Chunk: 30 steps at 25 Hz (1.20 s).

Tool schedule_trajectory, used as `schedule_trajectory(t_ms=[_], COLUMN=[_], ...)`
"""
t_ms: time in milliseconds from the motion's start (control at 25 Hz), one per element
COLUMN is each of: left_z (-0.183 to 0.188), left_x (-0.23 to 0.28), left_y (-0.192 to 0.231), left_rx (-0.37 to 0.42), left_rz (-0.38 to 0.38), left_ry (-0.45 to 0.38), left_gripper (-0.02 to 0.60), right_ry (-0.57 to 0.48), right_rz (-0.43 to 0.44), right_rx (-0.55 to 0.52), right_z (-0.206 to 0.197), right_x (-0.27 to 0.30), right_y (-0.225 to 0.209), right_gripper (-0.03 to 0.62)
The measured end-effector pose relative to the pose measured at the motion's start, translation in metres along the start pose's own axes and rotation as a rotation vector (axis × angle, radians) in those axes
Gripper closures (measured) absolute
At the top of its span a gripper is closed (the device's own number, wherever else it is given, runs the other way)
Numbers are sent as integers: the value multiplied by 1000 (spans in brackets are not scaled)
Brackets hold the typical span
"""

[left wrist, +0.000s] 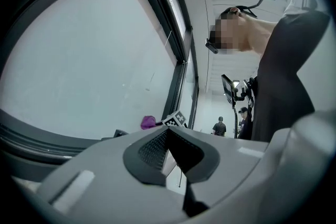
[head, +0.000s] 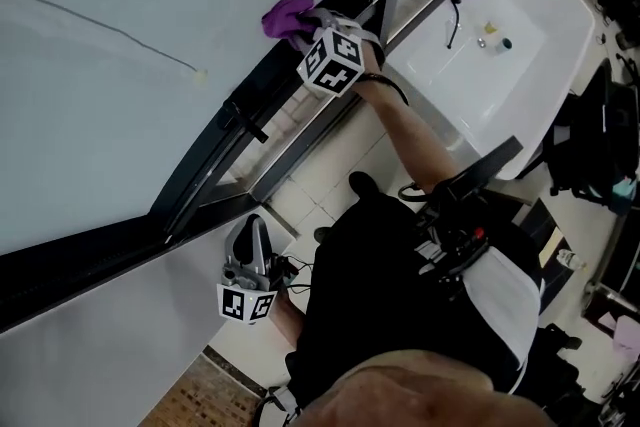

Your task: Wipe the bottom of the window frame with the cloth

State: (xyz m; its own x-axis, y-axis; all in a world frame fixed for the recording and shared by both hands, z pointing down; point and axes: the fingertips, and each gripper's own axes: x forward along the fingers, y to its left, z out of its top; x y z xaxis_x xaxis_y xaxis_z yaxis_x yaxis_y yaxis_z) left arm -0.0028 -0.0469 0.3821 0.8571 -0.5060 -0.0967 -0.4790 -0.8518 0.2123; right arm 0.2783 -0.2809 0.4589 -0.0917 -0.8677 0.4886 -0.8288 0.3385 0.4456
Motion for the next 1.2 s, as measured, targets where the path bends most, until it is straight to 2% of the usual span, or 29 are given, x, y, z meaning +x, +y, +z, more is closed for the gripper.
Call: schedule_trajectory(t_ms=[40,120,200,320,400,600,720,880,1200], left_z=[0,0,0,0,0,1,3,7,7], left_x=[2,5,6,4,1,-6,-5,-3,-26], left_y=[1,-3,-8,-10,-8,1,-1,-8,-3], left_rx=[1,6,12,10,7,5,9,22,12], left_rz=[-2,-10,-14,-5,9,26,21,8,47], left_ry=[-1,0,1,0,-3,-3,-10,-24,-47], left_gripper=[581,581,581,581,581,581,581,581,581], right_ry=[-74,-115,-97,-90,-46,145,260,374,459], right_rz=[98,241,294,291,233,18,-64,-158,-264], right_rx=[-17,-119,-215,-191,-160,-85,-70,-131,-177], right_z=[25,48,45,26,4,-69,-97,-108,-120], right_x=[0,12,30,43,46,50,51,54,47], right_y=[36,102,141,132,94,-32,-81,-99,-113], right_gripper=[529,528,528,528,528,528,528,530,530])
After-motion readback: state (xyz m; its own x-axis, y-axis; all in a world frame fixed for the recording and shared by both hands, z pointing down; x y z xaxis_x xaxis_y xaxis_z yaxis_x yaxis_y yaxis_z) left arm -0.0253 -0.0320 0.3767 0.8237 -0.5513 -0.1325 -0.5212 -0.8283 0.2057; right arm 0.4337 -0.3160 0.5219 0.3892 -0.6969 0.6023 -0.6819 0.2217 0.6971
